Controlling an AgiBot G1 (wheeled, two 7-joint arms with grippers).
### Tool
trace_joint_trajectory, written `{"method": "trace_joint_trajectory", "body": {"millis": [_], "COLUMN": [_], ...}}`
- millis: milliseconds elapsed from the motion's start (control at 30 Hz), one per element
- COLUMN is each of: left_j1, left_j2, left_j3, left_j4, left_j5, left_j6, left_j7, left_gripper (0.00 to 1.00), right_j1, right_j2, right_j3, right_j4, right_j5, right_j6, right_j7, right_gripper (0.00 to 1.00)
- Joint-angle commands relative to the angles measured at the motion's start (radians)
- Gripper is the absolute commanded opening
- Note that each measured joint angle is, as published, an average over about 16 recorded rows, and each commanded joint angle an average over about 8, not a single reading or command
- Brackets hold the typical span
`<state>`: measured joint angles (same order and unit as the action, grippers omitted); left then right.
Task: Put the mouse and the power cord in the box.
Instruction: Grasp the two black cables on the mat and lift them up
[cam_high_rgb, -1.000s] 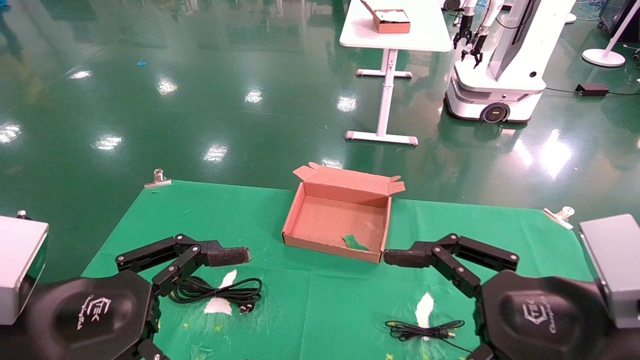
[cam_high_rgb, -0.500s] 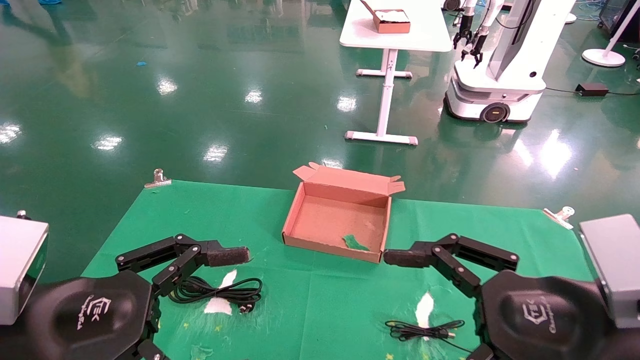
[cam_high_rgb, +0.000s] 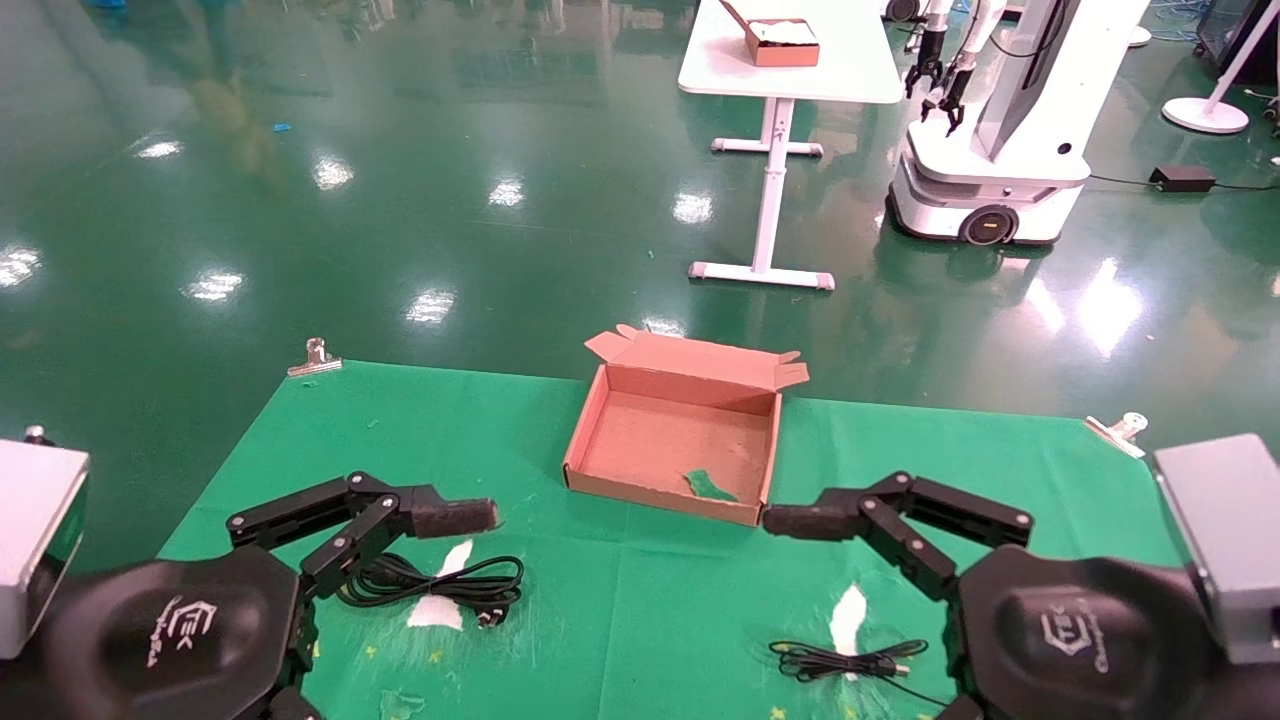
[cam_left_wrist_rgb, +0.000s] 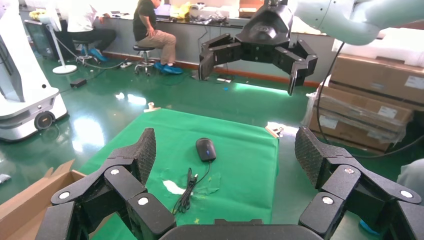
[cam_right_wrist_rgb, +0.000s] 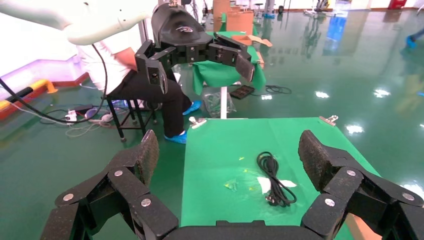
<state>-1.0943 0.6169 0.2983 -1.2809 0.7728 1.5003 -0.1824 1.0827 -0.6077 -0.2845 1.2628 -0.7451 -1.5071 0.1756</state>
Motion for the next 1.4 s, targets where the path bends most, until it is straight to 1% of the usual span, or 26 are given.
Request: {"method": "trace_joint_trajectory", "body": {"millis": [33, 233, 400, 600, 800, 900, 1067, 1267, 1400], "left_j1": [0.002, -0.083, -0.176, -0.301, -0.425, -0.48, -0.546, -0.579, -0.589], "left_j2": [0.001, 0.017, 0.04, 0.087, 0.181, 0.238, 0.33, 0.427, 0.481], "left_j3": [0.002, 0.057, 0.131, 0.266, 0.393, 0.439, 0.493, 0.538, 0.558], "left_j4": [0.0, 0.021, 0.073, 0.175, 0.375, 0.503, 0.701, 0.875, 0.967], "left_j5": [0.006, 0.121, 0.249, 0.423, 0.573, 0.644, 0.756, 0.858, 0.901], "left_j6": [-0.005, 0.041, 0.074, 0.084, 0.073, 0.057, -0.011, -0.14, -0.221], "left_j7": [0.001, 0.016, 0.065, 0.164, 0.308, 0.394, 0.53, 0.652, 0.716], "left_gripper": [1.0, 1.0, 1.0, 1.0, 1.0, 1.0, 1.0, 1.0, 1.0], "right_j1": [-0.003, 0.04, 0.085, 0.132, 0.232, 0.292, 0.374, 0.453, 0.498], "right_j2": [0.001, 0.01, 0.019, 0.03, 0.019, -0.01, -0.091, -0.209, -0.288], "right_j3": [0.001, -0.027, -0.086, -0.187, -0.286, -0.326, -0.395, -0.476, -0.514], "right_j4": [0.0, -0.062, -0.114, -0.196, -0.331, -0.414, -0.566, -0.752, -0.868], "right_j5": [0.001, -0.055, -0.11, -0.171, -0.296, -0.384, -0.533, -0.699, -0.778], "right_j6": [0.001, -0.048, -0.076, -0.083, -0.068, -0.055, -0.032, 0.027, 0.084], "right_j7": [0.0, -0.034, -0.068, -0.142, -0.239, -0.293, -0.393, -0.534, -0.625], "right_gripper": [1.0, 1.0, 1.0, 1.0, 1.0, 1.0, 1.0, 1.0, 1.0]}}
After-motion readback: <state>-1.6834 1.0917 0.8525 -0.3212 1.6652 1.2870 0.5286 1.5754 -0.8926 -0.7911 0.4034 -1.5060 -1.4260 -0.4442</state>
